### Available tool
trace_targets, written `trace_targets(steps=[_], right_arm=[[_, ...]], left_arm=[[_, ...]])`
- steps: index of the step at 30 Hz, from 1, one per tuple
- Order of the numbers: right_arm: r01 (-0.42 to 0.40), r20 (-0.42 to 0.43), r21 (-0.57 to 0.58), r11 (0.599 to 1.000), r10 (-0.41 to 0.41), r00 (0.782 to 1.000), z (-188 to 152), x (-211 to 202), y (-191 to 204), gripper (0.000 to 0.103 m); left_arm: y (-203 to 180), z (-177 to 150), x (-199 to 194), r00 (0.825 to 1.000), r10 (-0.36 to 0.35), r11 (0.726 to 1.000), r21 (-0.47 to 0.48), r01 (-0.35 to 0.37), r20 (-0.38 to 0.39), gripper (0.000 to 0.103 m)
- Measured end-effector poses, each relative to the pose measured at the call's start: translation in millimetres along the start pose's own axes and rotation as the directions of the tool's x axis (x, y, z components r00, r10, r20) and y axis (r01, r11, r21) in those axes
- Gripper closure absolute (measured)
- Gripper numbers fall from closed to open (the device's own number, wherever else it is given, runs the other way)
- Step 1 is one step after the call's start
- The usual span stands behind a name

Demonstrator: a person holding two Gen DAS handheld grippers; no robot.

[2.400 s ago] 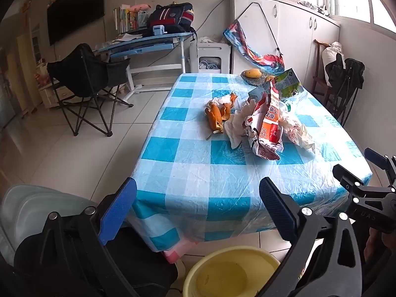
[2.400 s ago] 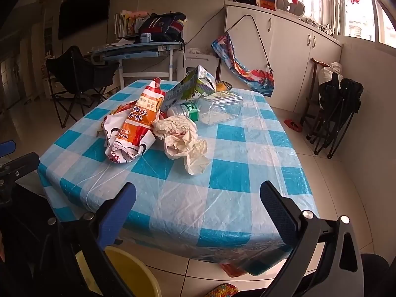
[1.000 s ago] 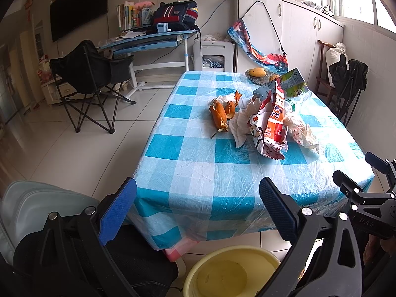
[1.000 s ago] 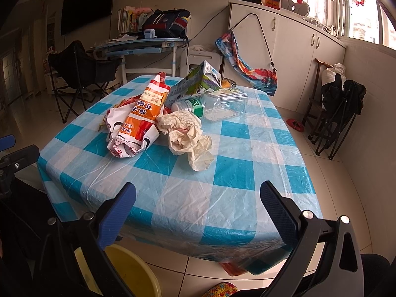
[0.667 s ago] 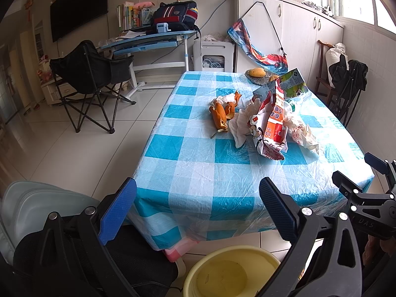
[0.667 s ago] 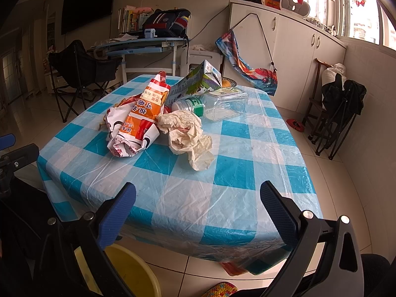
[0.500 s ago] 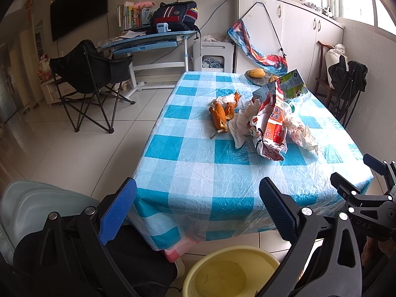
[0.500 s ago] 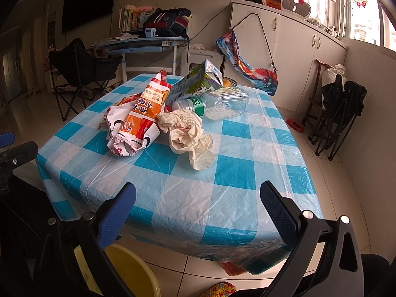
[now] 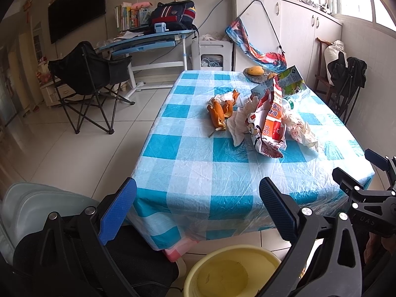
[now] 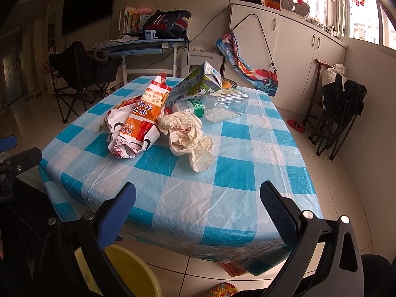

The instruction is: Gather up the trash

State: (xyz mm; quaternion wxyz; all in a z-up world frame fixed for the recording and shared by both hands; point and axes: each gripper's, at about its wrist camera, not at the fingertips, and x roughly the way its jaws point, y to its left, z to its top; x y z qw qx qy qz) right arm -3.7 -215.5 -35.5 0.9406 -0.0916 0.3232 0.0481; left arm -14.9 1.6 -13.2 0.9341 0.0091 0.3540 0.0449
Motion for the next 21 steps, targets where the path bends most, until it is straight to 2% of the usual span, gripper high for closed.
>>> trace_targets(steps=[7,11,17,20,21], right_arm=[[-0.029,0.043,0.038,0.999,0.028,0.999,-0.8,-0.8,0.3,0.007],[-0.049,0.041,0.048,0.998,0.048,0.998,0.7,-3.4,1.1,0.007],[-0.109,0.015,0.093,0.990,0.108,0.994,19.3,-8.3,-5.1,0.007],[-0.112,0.051,0.048,0.992,0.110,0.993,27.6,-7.1,-8.4,0.007],[-0.109,0.035,0.039,0.993,0.107,0.994,28.5,-1.5,-10.6,0.007]], left_arm=[[-0.2,-0.1,0.0,1.000,-0.001,1.000,-0.001,0.001,0.000,0.007],[-0.3,0.0,-0.1,1.000,-0.003,1.000,-0.001,0.003,0.001,0.007],[3.2,4.3,-3.9,0.998,-0.051,0.998,-0.027,0.051,0.023,0.007],[2.4,15.7,-1.2,0.996,-0.072,0.996,-0.045,0.074,0.046,0.007],[0.3,21.3,3.1,0.996,-0.077,0.996,-0.040,0.079,0.047,0.007]])
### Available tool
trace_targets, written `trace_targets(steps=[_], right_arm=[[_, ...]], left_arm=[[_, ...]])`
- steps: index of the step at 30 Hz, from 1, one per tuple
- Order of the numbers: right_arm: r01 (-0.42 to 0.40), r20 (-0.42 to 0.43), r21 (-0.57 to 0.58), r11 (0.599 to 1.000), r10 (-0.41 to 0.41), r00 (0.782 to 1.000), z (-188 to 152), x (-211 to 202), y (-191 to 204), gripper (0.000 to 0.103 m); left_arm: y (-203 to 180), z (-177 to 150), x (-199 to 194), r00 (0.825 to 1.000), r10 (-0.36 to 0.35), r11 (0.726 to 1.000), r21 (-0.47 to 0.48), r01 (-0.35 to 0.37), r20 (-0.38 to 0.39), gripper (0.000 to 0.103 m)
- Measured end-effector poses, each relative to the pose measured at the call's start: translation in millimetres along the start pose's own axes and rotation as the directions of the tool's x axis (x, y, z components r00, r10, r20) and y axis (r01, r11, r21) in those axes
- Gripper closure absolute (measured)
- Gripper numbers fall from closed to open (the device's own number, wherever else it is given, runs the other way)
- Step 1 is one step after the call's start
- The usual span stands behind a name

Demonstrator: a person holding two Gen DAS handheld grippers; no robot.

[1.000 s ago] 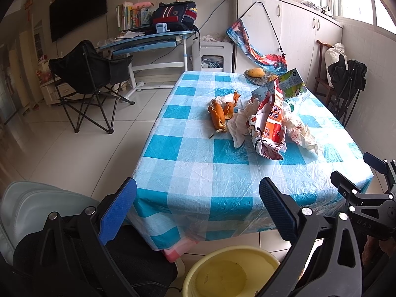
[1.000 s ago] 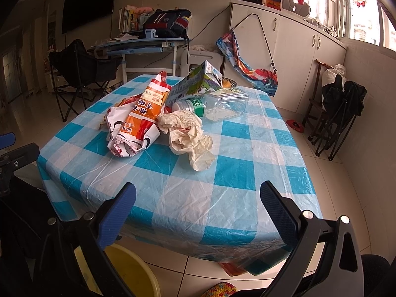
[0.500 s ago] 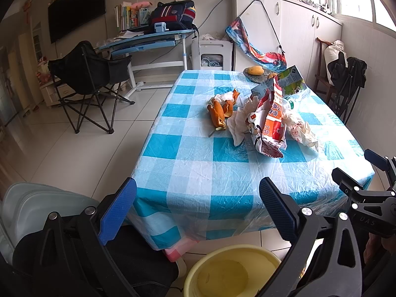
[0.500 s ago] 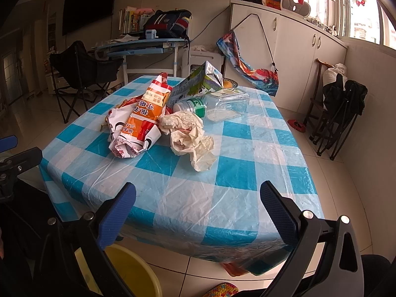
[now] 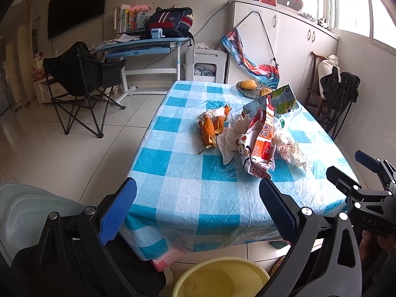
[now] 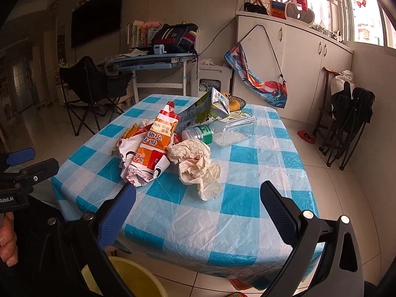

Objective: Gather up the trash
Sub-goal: 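Grasp the orange snack wrapper with the left gripper while the right gripper grasps crumpled tissue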

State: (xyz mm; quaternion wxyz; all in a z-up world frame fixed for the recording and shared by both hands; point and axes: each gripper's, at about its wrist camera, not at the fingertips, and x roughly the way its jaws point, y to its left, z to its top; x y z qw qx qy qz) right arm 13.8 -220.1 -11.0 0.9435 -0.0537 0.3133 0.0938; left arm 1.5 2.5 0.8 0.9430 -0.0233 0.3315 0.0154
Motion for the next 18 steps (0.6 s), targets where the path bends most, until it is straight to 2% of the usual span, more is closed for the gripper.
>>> trace_targets(steps=[2,5,8,12,14,15,17,18], right_arm=[[-0.019,-0.044,0.045,0.999,0.021,0.999,3.2,14.0,-10.8,0.007],[-0.035,-0.045,0.095,0.995,0.040,0.998,9.5,27.4,-25.0,0.007],[-0.044,-0.056,0.101,0.994,0.050,0.997,18.6,40.3,-33.8,0.007],[-0.074,-0.116,0.073,0.995,0.082,0.990,25.4,63.1,-34.0,0.012],[-0.087,-0.144,0.047,0.995,0.093,0.985,27.1,75.6,-29.7,0.016],[-0.094,-0.156,0.036,0.995,0.098,0.983,27.7,81.3,-26.9,0.018],[-0.102,-0.172,0.019,0.995,0.104,0.980,27.5,90.9,-21.5,0.020],[-0.107,-0.180,0.016,0.994,0.109,0.978,26.9,95.2,-19.9,0.022]], left_arm=[[-3.0,11.6,14.8,1.000,-0.008,1.000,0.001,0.008,-0.020,0.007],[-5.2,30.2,39.0,0.999,-0.023,0.999,-0.028,0.022,-0.042,0.007],[-13.7,44.8,59.0,0.996,-0.075,0.996,-0.049,0.073,-0.042,0.007],[-38.7,60.1,90.6,0.992,-0.110,0.994,-0.008,0.109,-0.061,0.010],[-47.5,66.0,109.7,0.989,-0.119,0.993,0.003,0.120,-0.090,0.016],[-50.6,68.7,118.8,0.986,-0.128,0.992,0.002,0.129,-0.106,0.023],[-55.5,73.0,135.3,0.978,-0.156,0.988,-0.004,0.157,-0.141,0.037],[-57.7,73.9,141.9,0.972,-0.175,0.984,-0.003,0.176,-0.159,0.051]])
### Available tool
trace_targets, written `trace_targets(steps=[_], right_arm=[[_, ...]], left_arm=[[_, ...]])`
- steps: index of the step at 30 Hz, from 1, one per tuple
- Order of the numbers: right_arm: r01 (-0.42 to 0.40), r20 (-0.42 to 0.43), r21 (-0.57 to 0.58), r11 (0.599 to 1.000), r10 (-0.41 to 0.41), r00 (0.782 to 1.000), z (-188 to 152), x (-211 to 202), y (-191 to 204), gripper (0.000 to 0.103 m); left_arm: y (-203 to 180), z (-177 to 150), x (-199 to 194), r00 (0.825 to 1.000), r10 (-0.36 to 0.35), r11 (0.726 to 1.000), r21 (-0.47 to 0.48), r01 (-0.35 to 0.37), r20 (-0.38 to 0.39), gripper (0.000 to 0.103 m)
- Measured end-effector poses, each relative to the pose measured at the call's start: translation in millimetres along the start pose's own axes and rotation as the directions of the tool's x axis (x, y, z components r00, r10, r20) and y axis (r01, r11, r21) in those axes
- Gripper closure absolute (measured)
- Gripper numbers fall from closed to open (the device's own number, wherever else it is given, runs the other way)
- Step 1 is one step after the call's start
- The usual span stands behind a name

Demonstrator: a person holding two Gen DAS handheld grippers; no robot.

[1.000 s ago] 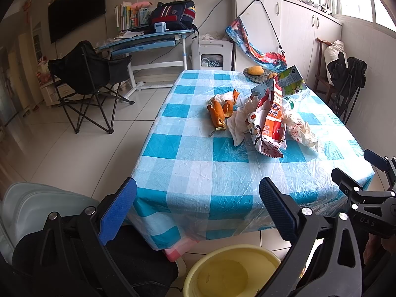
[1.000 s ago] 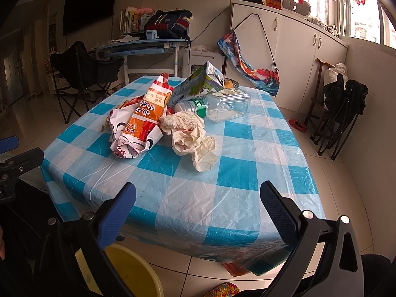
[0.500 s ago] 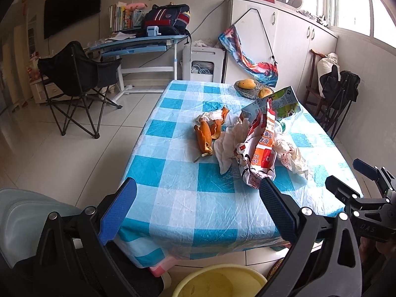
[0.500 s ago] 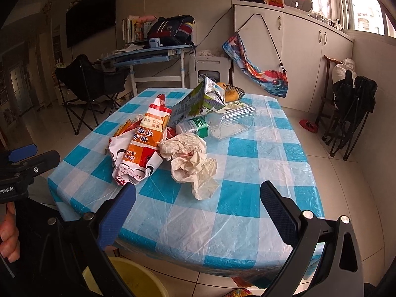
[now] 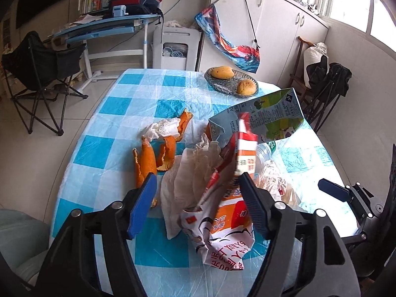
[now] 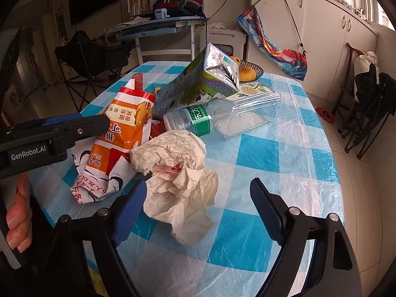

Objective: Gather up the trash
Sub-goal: 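Grasp the orange snack wrapper with the left gripper while the right gripper grasps crumpled tissue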

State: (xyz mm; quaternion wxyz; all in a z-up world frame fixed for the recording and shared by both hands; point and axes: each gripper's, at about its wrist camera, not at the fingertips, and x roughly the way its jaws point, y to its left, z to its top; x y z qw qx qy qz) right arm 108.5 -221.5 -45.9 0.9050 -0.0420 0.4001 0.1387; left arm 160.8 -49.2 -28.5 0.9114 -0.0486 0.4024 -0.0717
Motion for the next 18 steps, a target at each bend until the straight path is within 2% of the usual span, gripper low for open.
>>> trace_targets(steps=[1,3,5,6,7,10,15,18], right_arm=[[-0.006,-0.010,-0.001,1.000,0.006,1.000,-0.3,4.2,0.8,0.024],[-0.025,-0.033,0.003,1.000,0.025,0.999,-1.4,11.3,1.6,0.030],[-0.047,-0.055,0.012,0.999,0.048,0.997,-2.0,15.5,2.0,0.043],[-0.054,-0.058,0.020,0.998,0.055,0.997,-2.2,16.0,1.3,0.054],[-0.064,-0.058,0.031,0.997,0.066,0.996,-2.3,15.6,0.0,0.063],[-0.093,-0.046,0.068,0.993,0.096,0.994,-4.1,11.6,-4.2,0.074],[-0.111,-0.003,0.087,0.990,0.112,0.994,-8.1,-3.8,-5.2,0.078],[-0.115,0.004,0.105,0.988,0.115,0.993,-9.9,-10.4,-6.0,0.078]], left_arm=[[-0.7,0.5,5.4,1.000,-0.021,1.000,0.004,0.021,-0.020,0.068],[-3.5,-0.2,10.5,0.999,-0.039,0.999,0.021,0.039,-0.036,0.086],[-4.5,-1.1,7.3,0.997,-0.069,0.997,0.033,0.070,-0.020,0.094],[-3.6,-1.3,3.6,0.997,-0.082,0.996,0.032,0.082,-0.012,0.102],[-1.1,-1.1,0.5,0.995,-0.098,0.995,0.026,0.098,-0.007,0.102],[9.2,-3.0,-15.6,0.988,-0.150,0.989,-0.010,0.151,0.030,0.102],[21.9,-10.9,-41.9,0.969,-0.228,0.972,-0.044,0.233,0.090,0.102],[20.1,-13.8,-43.4,0.972,-0.221,0.974,-0.021,0.224,0.082,0.102]])
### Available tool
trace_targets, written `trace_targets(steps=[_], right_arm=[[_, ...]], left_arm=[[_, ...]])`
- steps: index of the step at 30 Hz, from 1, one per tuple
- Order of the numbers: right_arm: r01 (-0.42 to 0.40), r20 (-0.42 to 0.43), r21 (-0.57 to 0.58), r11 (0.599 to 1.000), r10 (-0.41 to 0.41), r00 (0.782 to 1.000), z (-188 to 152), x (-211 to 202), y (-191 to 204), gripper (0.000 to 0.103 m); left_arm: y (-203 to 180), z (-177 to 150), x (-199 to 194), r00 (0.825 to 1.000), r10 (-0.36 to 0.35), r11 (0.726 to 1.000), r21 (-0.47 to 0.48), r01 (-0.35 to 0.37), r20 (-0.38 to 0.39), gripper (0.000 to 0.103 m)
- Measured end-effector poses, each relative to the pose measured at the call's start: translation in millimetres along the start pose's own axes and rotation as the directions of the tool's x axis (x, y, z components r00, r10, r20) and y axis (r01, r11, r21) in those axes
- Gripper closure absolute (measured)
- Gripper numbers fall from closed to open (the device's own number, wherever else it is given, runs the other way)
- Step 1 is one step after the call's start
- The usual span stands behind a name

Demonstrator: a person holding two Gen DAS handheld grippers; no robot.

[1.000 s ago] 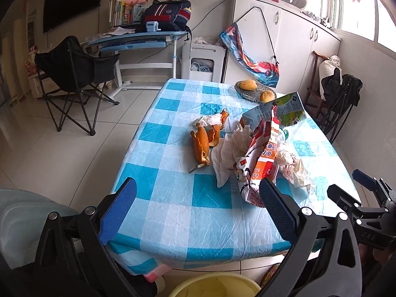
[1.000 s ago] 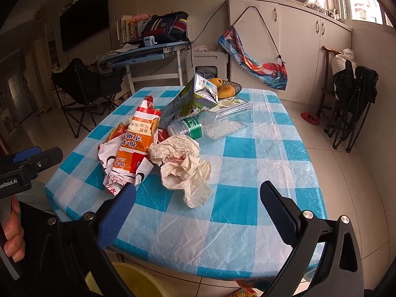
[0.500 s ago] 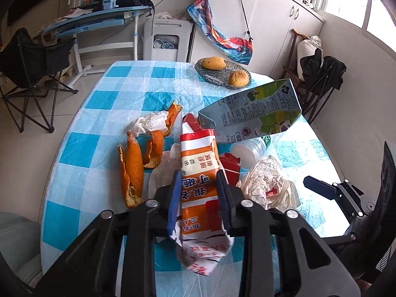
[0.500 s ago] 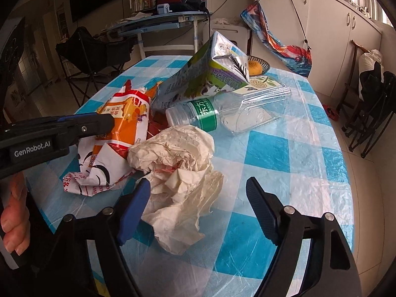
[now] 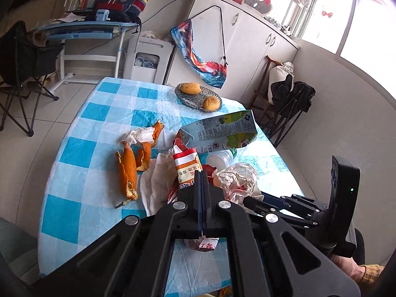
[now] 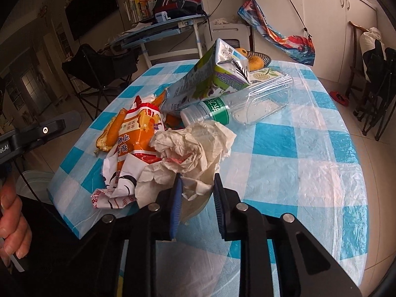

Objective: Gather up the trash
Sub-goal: 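Grasp the orange snack wrapper with the left gripper while the right gripper grasps crumpled tissue, then carry the wrapper and tissue to the yellow bucket and open both grippers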

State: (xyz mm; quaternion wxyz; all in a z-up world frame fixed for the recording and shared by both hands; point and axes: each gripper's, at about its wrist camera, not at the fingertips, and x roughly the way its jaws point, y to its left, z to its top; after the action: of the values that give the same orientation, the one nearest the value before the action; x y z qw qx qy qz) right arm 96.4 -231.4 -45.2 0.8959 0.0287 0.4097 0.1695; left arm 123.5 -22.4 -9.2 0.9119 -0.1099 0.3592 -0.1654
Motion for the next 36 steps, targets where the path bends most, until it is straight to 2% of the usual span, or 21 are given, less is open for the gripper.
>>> trace_targets(steps=[2,3,4,5,7,11,12,13,14,18,20,23,30,33,36], right_arm=[[0.004,0.006,0.006,1.000,-0.004,1.000,0.7,-2.5,-1.3,0.078],[0.007,0.011,0.008,1.000,-0.007,1.000,0.7,-4.2,-2.3,0.078],[0.008,0.015,0.009,1.000,-0.008,1.000,-0.5,-6.5,-3.0,0.078],[0.010,0.016,0.011,1.000,-0.010,1.000,-1.6,-8.4,-4.3,0.078],[0.016,0.014,0.013,1.000,-0.016,1.000,-4.9,-10.4,-6.7,0.078],[0.035,0.003,0.017,0.999,-0.035,0.999,-11.1,-12.2,-12.1,0.079],[0.041,0.001,0.021,0.999,-0.041,0.999,-12.1,-12.4,-14.3,0.079],[0.045,-0.002,0.025,0.999,-0.045,0.999,-12.6,-12.1,-16.3,0.079],[0.047,-0.005,0.031,0.998,-0.046,0.999,-13.7,-13.1,-18.7,0.079],[0.041,-0.002,0.051,0.998,-0.041,0.999,-15.8,-15.3,-24.3,0.079],[0.028,0.007,0.060,0.998,-0.029,1.000,-16.5,-17.8,-23.3,0.079],[0.000,0.028,0.059,0.998,-0.002,1.000,-17.0,-23.3,-18.5,0.079],[-0.082,0.090,0.022,0.996,0.080,0.993,-24.8,-47.2,0.9,0.079],[-0.125,0.090,0.015,0.992,0.123,0.988,-35.2,-56.1,11.0,0.079],[-0.176,0.052,-0.008,0.984,0.177,0.983,-51.9,-60.0,28.1,0.079]], left_arm=[[1.3,-1.9,8.6,0.999,0.042,0.999,-0.008,-0.042,-0.033,0.092],[2.4,-2.9,13.6,0.998,0.052,0.998,-0.018,-0.053,-0.047,0.064],[2.0,-4.3,17.6,0.996,0.082,0.996,-0.023,-0.083,-0.047,0.033],[-0.1,-5.0,19.9,0.992,0.126,0.992,-0.018,-0.126,-0.025,0.025],[-7.1,-4.5,28.5,0.987,0.159,0.987,0.018,-0.159,-0.012,0.021],[-21.7,-7.1,49.2,0.982,0.185,0.980,0.079,-0.181,-0.041,0.021],[-25.7,-9.2,54.4,0.983,0.176,0.981,0.097,-0.170,-0.054,0.028],[-30.6,-11.2,59.5,0.983,0.165,0.980,0.121,-0.155,-0.075,0.057],[-34.2,-12.8,65.5,0.981,0.164,0.978,0.143,-0.148,-0.106,0.070],[-32.4,-12.1,52.6,0.991,0.111,0.988,0.114,-0.102,-0.075,0.075],[-23.3,-9.3,38.6,0.995,0.081,0.995,0.068,-0.077,-0.051,0.079],[-6.3,-6.0,12.2,1.000,0.006,1.000,-0.023,-0.006,-0.005,0.093],[11.5,-7.7,-46.4,0.991,-0.095,0.989,-0.101,0.105,0.094,0.094],[19.8,-15.6,-67.6,0.987,-0.106,0.984,-0.127,0.121,0.120,0.094],[26.7,-28.3,-87.4,0.987,-0.088,0.984,-0.144,0.107,0.134,0.094]])
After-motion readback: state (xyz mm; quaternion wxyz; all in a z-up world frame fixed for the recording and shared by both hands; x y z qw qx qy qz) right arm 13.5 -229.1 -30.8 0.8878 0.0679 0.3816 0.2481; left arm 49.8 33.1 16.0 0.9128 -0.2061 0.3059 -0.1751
